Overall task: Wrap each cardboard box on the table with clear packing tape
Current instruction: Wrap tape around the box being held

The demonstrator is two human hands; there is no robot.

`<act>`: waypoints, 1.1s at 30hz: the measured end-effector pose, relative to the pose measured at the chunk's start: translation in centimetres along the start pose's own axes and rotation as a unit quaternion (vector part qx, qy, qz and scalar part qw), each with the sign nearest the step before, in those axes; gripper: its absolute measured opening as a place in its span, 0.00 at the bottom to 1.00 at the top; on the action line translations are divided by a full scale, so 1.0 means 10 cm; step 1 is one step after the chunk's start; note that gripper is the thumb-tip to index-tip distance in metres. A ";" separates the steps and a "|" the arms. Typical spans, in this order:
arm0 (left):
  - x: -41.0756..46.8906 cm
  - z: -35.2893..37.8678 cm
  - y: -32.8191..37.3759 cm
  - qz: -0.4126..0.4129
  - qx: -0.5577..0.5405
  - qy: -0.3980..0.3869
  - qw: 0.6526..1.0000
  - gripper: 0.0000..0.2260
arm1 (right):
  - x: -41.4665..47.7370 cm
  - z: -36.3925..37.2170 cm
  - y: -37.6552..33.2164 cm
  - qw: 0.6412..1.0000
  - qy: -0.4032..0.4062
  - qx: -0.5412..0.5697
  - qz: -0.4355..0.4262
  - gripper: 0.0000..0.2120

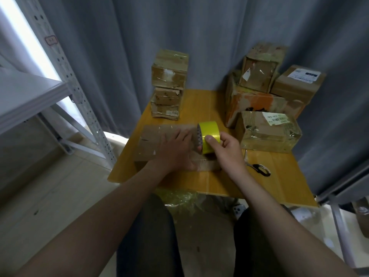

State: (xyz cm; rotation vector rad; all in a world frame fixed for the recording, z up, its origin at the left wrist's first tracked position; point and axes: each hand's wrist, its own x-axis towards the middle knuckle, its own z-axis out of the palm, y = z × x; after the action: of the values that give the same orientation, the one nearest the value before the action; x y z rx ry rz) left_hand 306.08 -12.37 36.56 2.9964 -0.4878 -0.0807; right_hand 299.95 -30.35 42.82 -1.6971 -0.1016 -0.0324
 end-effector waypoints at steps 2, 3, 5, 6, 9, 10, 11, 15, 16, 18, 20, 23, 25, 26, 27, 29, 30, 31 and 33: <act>-0.01 -0.01 0.01 0.002 -0.003 0.004 1.000 0.57 | -0.07 0.02 -0.07 1.000 0.002 0.009 0.014 0.09; -0.02 -0.01 0.02 0.003 -0.004 0.008 1.000 0.57 | -0.14 0.01 -0.09 1.000 0.004 0.019 0.024 0.10; -0.02 -0.01 0.01 0.004 -0.003 0.011 1.000 0.59 | -0.25 -0.02 -0.07 0.999 0.007 0.031 0.025 0.09; -0.03 -0.01 0.02 0.004 -0.004 0.008 1.000 0.59 | -0.30 -0.03 -0.07 0.999 0.009 0.036 0.025 0.09; -0.03 -0.03 0.01 -0.006 -0.013 -0.007 1.000 0.53 | -0.37 -0.02 -0.08 0.998 -0.017 0.029 0.052 0.09; -0.02 -0.03 0.02 -0.010 -0.013 -0.006 1.000 0.50 | -0.39 0.00 -0.06 0.997 -0.032 0.028 0.066 0.09; -0.02 -0.03 0.02 -0.014 -0.011 -0.003 1.000 0.47 | -0.42 0.01 -0.04 0.996 -0.040 0.026 0.079 0.10; -0.01 -0.04 0.03 -0.014 -0.009 -0.014 1.000 0.49 | -0.54 0.00 0.11 0.989 -0.022 0.064 0.134 0.12; -0.01 -0.04 0.03 -0.014 -0.013 -0.015 1.000 0.50 | -0.57 0.00 0.13 0.988 -0.021 0.064 0.140 0.12; -0.02 -0.05 0.03 -0.015 -0.025 -0.020 0.999 0.51 | -0.63 0.00 0.15 0.987 -0.019 0.065 0.146 0.12; -0.03 -0.06 0.04 -0.018 -0.028 -0.022 0.999 0.53 | -0.68 0.00 0.18 0.984 -0.017 0.078 0.157 0.13; -0.07 -0.09 0.04 -0.012 -0.026 -0.027 0.999 0.53 | -0.82 0.05 0.25 0.982 -0.021 0.073 0.171 0.16; -0.12 -0.09 0.04 0.002 -0.019 -0.027 0.999 0.55 | -0.95 0.08 0.32 0.981 -0.020 0.072 0.178 0.16; -0.15 -0.08 0.03 0.010 -0.013 -0.027 1.000 0.56 | -1.00 0.10 0.36 0.980 -0.018 0.078 0.180 0.15; -0.17 -0.08 0.02 0.017 -0.011 -0.028 0.999 0.57 | -1.05 0.12 0.40 0.980 -0.015 0.081 0.181 0.15; -0.21 -0.06 0.00 0.027 -0.014 -0.030 0.999 0.58 | -1.12 0.15 0.46 0.978 -0.012 0.091 0.185 0.14; -0.23 -0.05 -0.01 0.033 -0.016 -0.026 0.999 0.58 | -1.15 0.17 0.48 0.977 -0.011 0.100 0.190 0.14; -0.25 -0.04 -0.02 0.039 -0.019 -0.018 0.999 0.58 | -1.17 0.19 0.50 0.975 -0.012 0.108 0.196 0.14; -0.29 -0.03 -0.03 0.042 -0.027 -0.003 0.999 0.56 | -1.19 0.21 0.54 0.972 -0.023 0.115 0.204 0.15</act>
State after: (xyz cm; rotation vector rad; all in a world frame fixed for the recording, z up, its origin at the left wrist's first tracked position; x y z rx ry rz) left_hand 303.41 -11.13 36.93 2.9191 -0.6026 -0.0944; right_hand 288.45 -29.49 36.27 -1.4588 0.2045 0.3157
